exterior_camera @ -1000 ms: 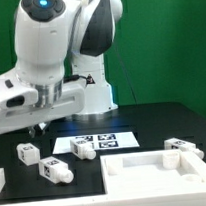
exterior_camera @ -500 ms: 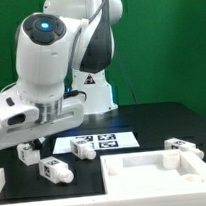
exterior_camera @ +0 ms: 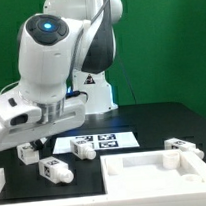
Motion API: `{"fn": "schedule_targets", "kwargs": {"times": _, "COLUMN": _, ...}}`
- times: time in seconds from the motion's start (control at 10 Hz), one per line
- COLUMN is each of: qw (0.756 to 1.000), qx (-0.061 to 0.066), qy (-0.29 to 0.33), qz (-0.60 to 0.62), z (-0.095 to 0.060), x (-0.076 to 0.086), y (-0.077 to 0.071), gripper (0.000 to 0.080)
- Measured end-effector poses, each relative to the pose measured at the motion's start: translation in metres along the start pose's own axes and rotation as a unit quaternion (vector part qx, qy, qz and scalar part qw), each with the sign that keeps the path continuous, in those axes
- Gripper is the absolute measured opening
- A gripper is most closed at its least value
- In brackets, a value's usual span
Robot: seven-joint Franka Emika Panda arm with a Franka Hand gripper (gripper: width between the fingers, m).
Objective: Assemble one leg
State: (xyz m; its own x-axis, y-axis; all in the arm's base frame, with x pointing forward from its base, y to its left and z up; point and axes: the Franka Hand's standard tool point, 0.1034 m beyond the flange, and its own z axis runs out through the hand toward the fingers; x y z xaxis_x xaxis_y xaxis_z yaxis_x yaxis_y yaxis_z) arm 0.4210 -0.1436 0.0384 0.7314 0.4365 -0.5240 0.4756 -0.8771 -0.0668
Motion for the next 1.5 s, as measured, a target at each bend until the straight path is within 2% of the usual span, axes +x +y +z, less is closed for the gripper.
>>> {"fn": "schedule_targets", "kwargs": {"times": 0.1, "qw": 1.000, "qx": 0.005, "qy": -0.005, "qz": -0.006, "z": -0.017, "x": -0.005, "y": -0.006, "gripper": 0.0000}}
{"fn": "schedule_targets", "kwargs": {"times": 0.2, "qw": 1.000, "qx": 0.005, "qy": -0.001, "qz": -0.006, "z": -0.028, "x": -0.007, "y": -0.006, "gripper": 0.0000}}
{"fn": "schedule_targets", "kwargs": {"times": 0.4, "qw": 1.000, "qx": 0.004, "qy": -0.001, "qz": -0.006, "z": -0.020, "x": -0.004, "y": -0.006, "gripper": 0.0000}}
{"fn": "schedule_targets", "kwargs": {"times": 0.8, "qw": 1.000, "qx": 0.004, "qy": -0.002, "qz": -0.006, "z": -0.020, "x": -0.004, "y": -0.006, "gripper": 0.0000}}
{"fn": "schedule_targets", "kwargs": {"times": 0.9, "qw": 1.000, "qx": 0.005, "qy": -0.001, "qz": -0.003, "z": -0.019, "x": -0.007, "y": -0.002, "gripper": 0.0099}}
{"fn": "schedule_targets", "kwargs": {"times": 1.0, "qw": 1.000, "qx": 0.006, "qy": 0.001, "qz": 0.005, "z": -0.012, "x": -0.012, "y": 0.010, "gripper": 0.0234}}
{"fn": "schedule_targets", "kwargs": {"times": 1.1, "qw": 1.000, "qx": 0.008, "qy": 0.000, "qz": 0.005, "z": 0.000, "x": -0.013, "y": 0.017, "gripper": 0.0234}}
{"fn": "schedule_targets", "kwargs": {"times": 1.2, "qw": 1.000, "qx": 0.016, "qy": -0.003, "qz": 0.004, "z": 0.010, "x": -0.012, "y": 0.021, "gripper": 0.0435}}
{"fn": "schedule_targets", "kwargs": {"times": 1.3, "qw": 1.000, "qx": 0.020, "qy": -0.007, "qz": 0.000, "z": 0.017, "x": -0.011, "y": 0.023, "gripper": 0.0435}}
{"fn": "schedule_targets", "kwargs": {"times": 1.4, "qw": 1.000, "qx": 0.019, "qy": -0.007, "qz": -0.001, "z": 0.017, "x": -0.010, "y": 0.022, "gripper": 0.0565}}
{"fn": "schedule_targets", "kwargs": {"times": 1.5, "qw": 1.000, "qx": 0.019, "qy": -0.007, "qz": -0.002, "z": 0.017, "x": -0.010, "y": 0.021, "gripper": 0.0632}}
